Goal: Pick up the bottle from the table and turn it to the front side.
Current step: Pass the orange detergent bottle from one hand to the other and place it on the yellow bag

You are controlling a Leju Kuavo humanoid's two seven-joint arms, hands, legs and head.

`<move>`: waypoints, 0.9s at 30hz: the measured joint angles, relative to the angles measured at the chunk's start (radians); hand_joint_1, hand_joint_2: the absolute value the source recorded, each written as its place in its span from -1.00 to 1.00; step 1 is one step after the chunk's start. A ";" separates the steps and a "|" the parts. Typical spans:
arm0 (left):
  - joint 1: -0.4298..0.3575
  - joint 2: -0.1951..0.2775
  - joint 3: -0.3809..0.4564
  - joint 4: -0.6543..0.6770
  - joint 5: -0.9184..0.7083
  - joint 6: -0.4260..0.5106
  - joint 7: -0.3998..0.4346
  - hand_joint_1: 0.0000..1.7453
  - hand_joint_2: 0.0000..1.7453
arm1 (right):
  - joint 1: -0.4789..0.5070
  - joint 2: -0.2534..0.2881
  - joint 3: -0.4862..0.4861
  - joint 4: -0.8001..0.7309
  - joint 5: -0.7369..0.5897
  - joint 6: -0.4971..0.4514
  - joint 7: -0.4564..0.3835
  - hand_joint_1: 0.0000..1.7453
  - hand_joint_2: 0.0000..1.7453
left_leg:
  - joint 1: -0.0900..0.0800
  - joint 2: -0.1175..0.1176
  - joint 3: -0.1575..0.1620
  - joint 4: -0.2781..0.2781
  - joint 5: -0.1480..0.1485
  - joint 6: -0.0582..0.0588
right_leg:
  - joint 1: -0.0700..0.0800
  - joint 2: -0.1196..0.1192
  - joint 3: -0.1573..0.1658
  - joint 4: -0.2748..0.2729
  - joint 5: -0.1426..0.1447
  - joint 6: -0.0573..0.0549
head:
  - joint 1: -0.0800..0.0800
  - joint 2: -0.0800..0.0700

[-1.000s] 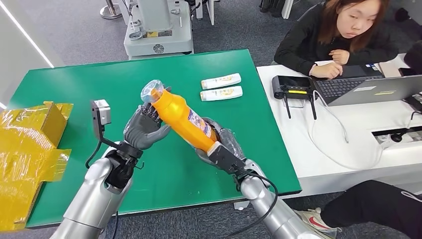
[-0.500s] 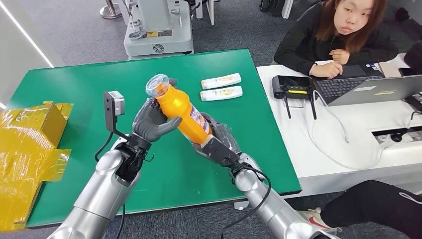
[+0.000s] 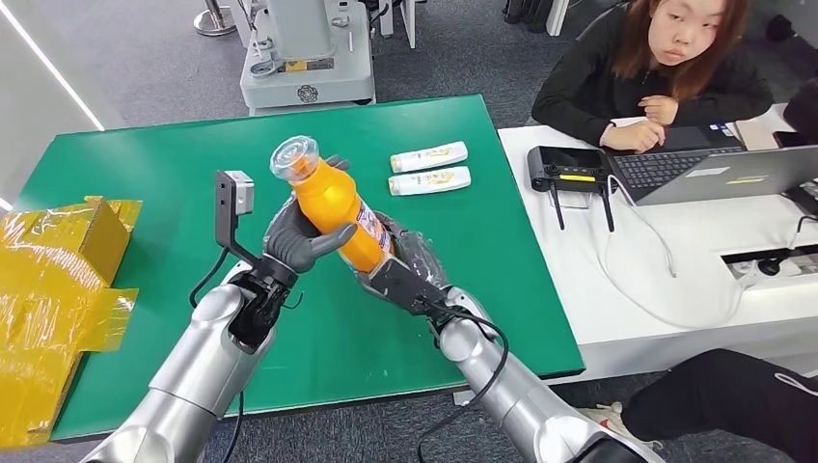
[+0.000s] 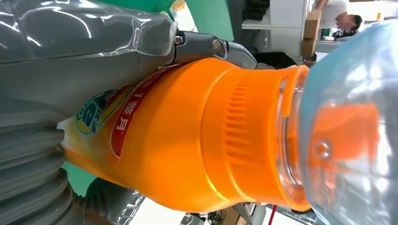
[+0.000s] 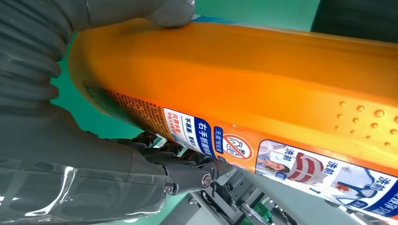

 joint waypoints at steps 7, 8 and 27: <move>-0.019 -0.010 0.002 0.059 -0.005 -0.003 -0.016 -0.30 1.00 | -0.008 0.003 0.009 0.010 0.000 0.000 0.005 1.00 1.00 | 0.000 0.000 0.000 0.000 0.000 0.001 | 0.000 0.000 0.000 0.000 0.000 0.000 | 0.000 0.000; -0.020 -0.012 0.002 0.063 -0.011 0.003 -0.024 0.20 1.00 | -0.010 0.003 0.010 0.011 0.000 0.000 0.005 1.00 1.00 | 0.000 0.000 0.000 0.000 0.000 0.001 | 0.000 0.000 0.000 0.000 0.000 0.000 | 0.000 0.000; 0.016 -0.023 0.007 0.023 -0.213 0.166 -0.220 1.00 1.00 | -0.023 0.009 0.021 0.019 -0.003 0.004 -0.019 -0.66 1.00 | 0.000 0.000 -0.001 0.001 0.000 0.001 | 0.000 0.000 0.000 0.000 0.000 0.000 | 0.000 0.000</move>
